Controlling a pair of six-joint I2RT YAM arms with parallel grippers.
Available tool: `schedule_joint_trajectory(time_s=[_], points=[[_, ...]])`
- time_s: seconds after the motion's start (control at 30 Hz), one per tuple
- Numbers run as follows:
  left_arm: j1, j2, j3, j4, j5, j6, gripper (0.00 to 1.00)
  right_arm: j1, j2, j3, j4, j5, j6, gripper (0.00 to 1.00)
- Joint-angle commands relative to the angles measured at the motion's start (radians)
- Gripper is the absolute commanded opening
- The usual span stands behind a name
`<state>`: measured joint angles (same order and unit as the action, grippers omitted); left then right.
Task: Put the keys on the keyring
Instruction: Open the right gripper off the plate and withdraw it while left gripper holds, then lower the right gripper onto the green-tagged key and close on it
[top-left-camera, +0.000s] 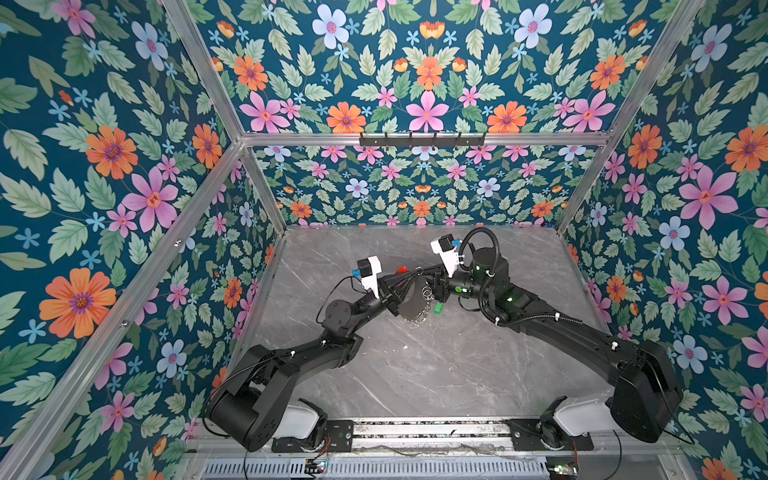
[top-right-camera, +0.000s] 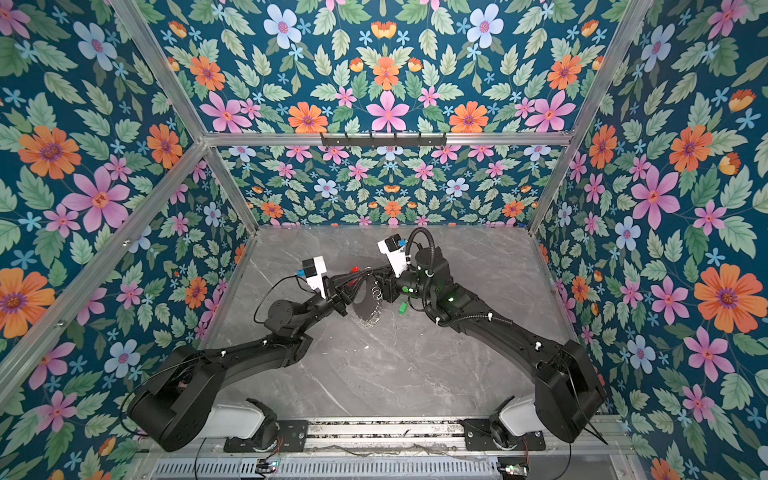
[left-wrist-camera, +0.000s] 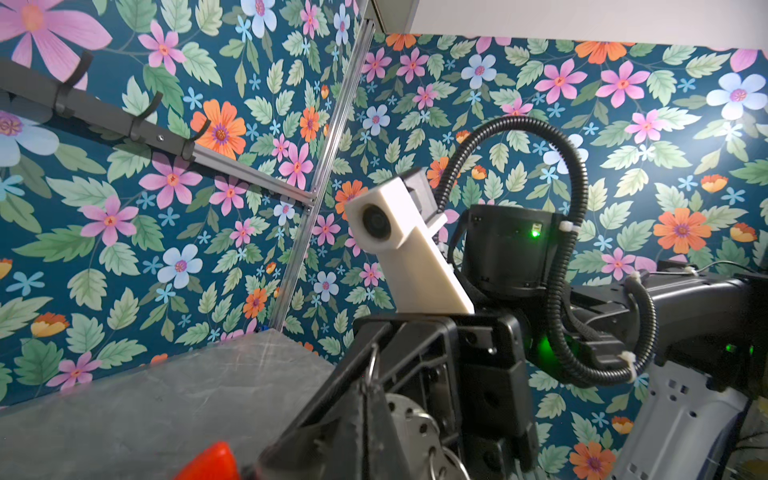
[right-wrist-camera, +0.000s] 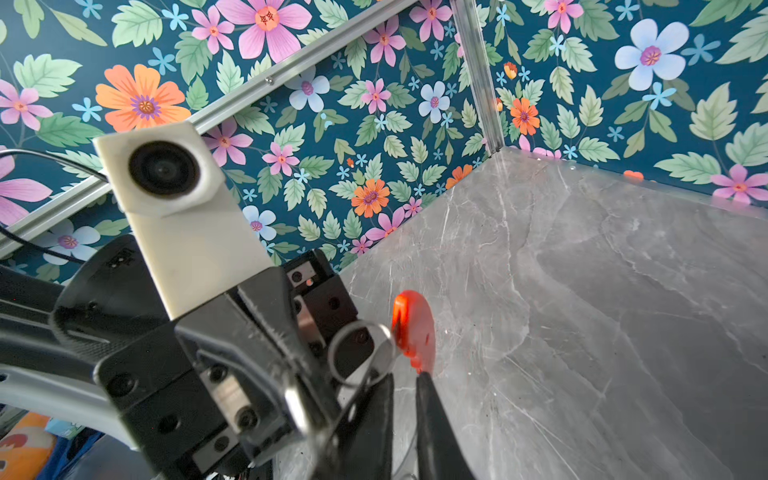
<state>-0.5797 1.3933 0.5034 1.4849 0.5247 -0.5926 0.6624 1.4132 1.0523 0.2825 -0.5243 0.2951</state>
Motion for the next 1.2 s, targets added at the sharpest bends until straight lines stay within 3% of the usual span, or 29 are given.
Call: schedule_joint_trajectory(time_s=[0.0,0.33,0.5,0.6,0.8,1.07,1.17], points=[[-0.002,0.004,0.000,0.102,-0.031,-0.020,0.00,0.003,-0.022,-0.007,0.048,0.004,0.014,0.13],[-0.003,-0.057,0.019,-0.134,-0.055,0.074,0.00,-0.006,-0.130,-0.031,-0.218,0.347,-0.017,0.17],[-0.005,-0.093,-0.007,-0.241,-0.094,0.201,0.00,-0.037,-0.175,-0.113,-0.330,0.523,0.065,0.30],[-0.005,-0.119,-0.019,-0.306,-0.108,0.262,0.00,-0.064,-0.196,-0.225,-0.330,0.574,0.164,0.32],[-0.003,-0.163,-0.051,-0.320,-0.112,0.272,0.00,-0.068,-0.133,-0.423,-0.165,0.567,0.292,0.33],[-0.003,-0.216,-0.070,-0.382,-0.145,0.287,0.00,-0.075,0.133,-0.187,-0.377,0.645,0.518,0.36],[-0.003,-0.234,-0.090,-0.383,-0.174,0.306,0.00,-0.076,0.232,-0.068,-0.476,0.621,0.607,0.34]])
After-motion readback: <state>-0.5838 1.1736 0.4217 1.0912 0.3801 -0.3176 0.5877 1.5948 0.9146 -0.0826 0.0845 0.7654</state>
